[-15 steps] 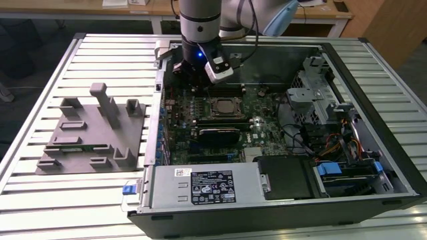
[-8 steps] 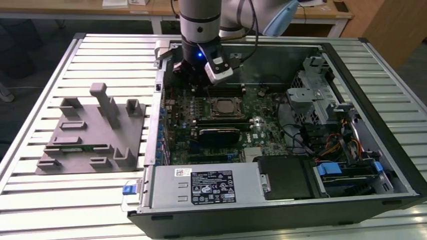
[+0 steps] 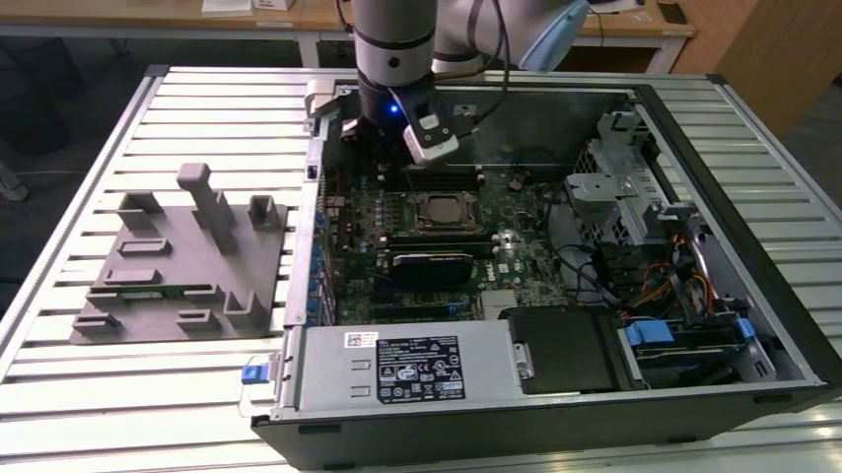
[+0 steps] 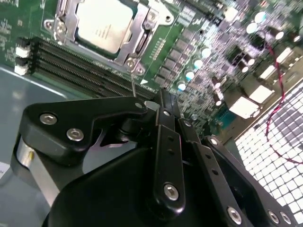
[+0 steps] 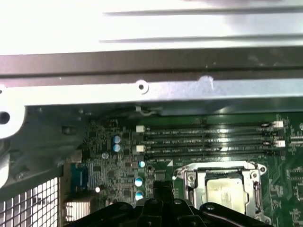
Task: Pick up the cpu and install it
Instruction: 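Install the first cpu locking lever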
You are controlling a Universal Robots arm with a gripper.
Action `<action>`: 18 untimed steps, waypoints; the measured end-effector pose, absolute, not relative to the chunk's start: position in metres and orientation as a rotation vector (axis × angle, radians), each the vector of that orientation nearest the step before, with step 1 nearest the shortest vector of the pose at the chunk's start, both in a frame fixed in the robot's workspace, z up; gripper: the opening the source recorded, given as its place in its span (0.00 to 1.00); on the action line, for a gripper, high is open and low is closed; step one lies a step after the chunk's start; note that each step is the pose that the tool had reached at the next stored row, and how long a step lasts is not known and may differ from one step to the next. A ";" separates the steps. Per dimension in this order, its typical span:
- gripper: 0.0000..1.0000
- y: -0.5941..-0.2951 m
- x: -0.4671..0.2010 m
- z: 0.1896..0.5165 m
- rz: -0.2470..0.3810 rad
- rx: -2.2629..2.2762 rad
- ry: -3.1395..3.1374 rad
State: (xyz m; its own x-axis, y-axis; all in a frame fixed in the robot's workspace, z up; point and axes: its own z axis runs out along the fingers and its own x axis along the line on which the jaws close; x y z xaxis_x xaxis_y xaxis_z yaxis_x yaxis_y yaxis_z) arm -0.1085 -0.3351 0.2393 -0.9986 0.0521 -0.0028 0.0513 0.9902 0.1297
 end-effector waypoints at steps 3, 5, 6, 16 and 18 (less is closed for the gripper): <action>0.11 -0.335 -0.109 0.239 0.219 0.081 3.127; 0.11 -0.335 -0.109 0.239 0.245 0.081 3.126; 0.11 -0.335 -0.109 0.239 0.258 0.081 3.125; 0.11 -0.335 -0.109 0.241 0.266 0.081 3.124; 0.11 -0.335 -0.109 0.242 0.270 0.081 3.124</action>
